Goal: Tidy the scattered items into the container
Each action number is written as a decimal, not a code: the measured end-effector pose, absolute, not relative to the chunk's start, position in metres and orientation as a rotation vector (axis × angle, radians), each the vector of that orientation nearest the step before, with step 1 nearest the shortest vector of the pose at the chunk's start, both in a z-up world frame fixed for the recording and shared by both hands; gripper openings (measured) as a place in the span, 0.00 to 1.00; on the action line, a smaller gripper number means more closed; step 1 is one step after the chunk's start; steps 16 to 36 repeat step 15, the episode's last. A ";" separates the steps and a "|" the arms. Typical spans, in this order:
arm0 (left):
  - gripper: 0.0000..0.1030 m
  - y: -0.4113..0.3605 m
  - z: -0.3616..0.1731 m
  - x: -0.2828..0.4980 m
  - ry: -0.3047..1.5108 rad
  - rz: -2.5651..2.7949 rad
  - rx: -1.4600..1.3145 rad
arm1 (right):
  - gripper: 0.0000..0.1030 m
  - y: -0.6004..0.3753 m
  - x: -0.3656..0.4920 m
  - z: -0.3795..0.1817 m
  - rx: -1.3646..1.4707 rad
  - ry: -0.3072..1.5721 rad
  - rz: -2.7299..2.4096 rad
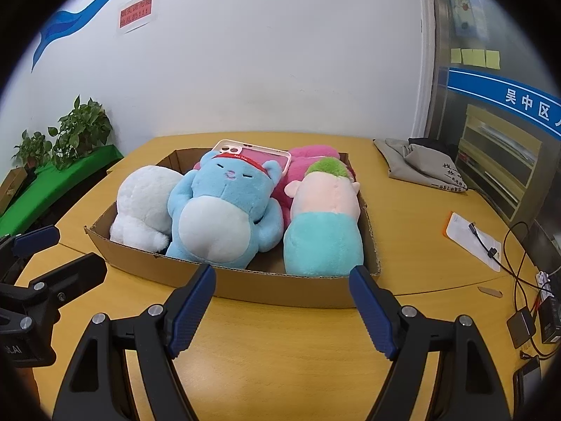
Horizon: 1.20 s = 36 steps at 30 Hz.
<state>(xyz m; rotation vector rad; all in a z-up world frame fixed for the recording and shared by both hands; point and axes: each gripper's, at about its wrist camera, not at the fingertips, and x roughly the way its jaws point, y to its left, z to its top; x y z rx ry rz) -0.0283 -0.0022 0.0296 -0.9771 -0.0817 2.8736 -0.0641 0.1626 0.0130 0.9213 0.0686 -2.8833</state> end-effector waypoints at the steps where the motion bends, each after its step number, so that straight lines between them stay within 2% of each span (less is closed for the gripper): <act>1: 1.00 -0.002 0.029 -0.029 -0.084 2.874 -0.981 | 0.76 0.163 -0.065 0.013 0.921 0.065 -2.883; 11: 1.00 0.004 0.023 -0.034 -0.140 2.823 -1.024 | 0.76 0.169 -0.065 0.007 0.936 0.043 -2.879; 36: 1.00 0.005 0.020 -0.034 -0.115 2.867 -1.048 | 0.76 0.171 -0.064 0.007 0.934 0.035 -2.882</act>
